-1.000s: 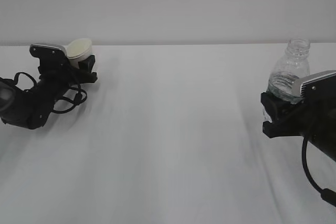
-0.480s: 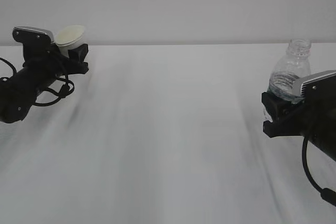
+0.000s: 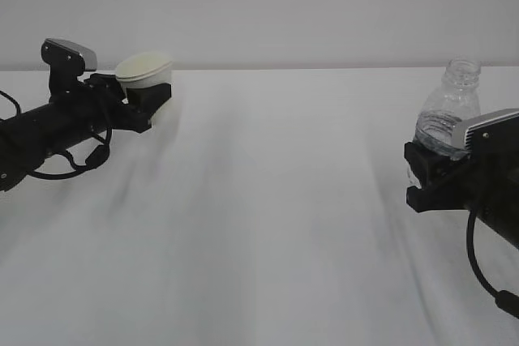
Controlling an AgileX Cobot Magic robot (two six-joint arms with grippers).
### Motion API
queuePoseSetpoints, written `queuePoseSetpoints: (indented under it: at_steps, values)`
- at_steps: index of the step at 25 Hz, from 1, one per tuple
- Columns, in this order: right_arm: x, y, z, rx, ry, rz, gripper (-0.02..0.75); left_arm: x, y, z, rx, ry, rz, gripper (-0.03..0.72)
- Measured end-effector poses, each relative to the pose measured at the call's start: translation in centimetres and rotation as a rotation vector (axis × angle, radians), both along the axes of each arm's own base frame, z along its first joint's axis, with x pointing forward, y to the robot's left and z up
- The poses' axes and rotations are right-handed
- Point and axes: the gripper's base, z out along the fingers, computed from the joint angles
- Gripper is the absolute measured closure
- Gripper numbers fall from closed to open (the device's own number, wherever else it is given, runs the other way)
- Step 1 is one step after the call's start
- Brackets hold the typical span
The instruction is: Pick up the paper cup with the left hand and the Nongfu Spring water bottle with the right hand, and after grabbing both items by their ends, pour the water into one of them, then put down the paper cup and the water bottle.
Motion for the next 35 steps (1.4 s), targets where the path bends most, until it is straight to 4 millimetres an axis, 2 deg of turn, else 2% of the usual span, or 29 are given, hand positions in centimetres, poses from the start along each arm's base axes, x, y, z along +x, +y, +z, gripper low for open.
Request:
queuePoseSetpoints:
  at_steps: [7,10,16,21,25,29,35]
  values:
    - [0.0,0.0,0.0,0.001,0.0,-0.006,0.372,-1.8,-2.2,0.1,-0.011,0.028,-0.266,0.267]
    - [0.0,0.0,0.0,0.001,0.0,-0.006,0.372,-2.6,-4.0,-0.1,-0.004,0.043,-0.343,0.271]
    - [0.0,0.0,0.0,0.001,0.0,-0.006,0.372,-5.0,-9.0,-0.2,0.014,0.044,-0.509,0.273]
    - [0.0,-0.1,0.0,0.002,0.0,-0.008,0.372,-6.7,-11.8,-0.2,0.018,0.044,-0.594,0.274]
    - [0.0,-0.1,0.0,0.002,0.0,-0.012,0.372,-7.4,-13.0,-0.1,0.011,0.046,-0.617,0.274]
    - [-0.9,-0.4,-0.3,0.002,0.027,-0.031,0.372,-7.8,-13.7,-0.1,0.008,0.049,-0.629,0.274]
    - [-2.1,-0.7,1.1,0.011,-0.012,-0.044,0.372,-8.7,-14.9,-0.1,0.009,0.05,-0.665,0.274]
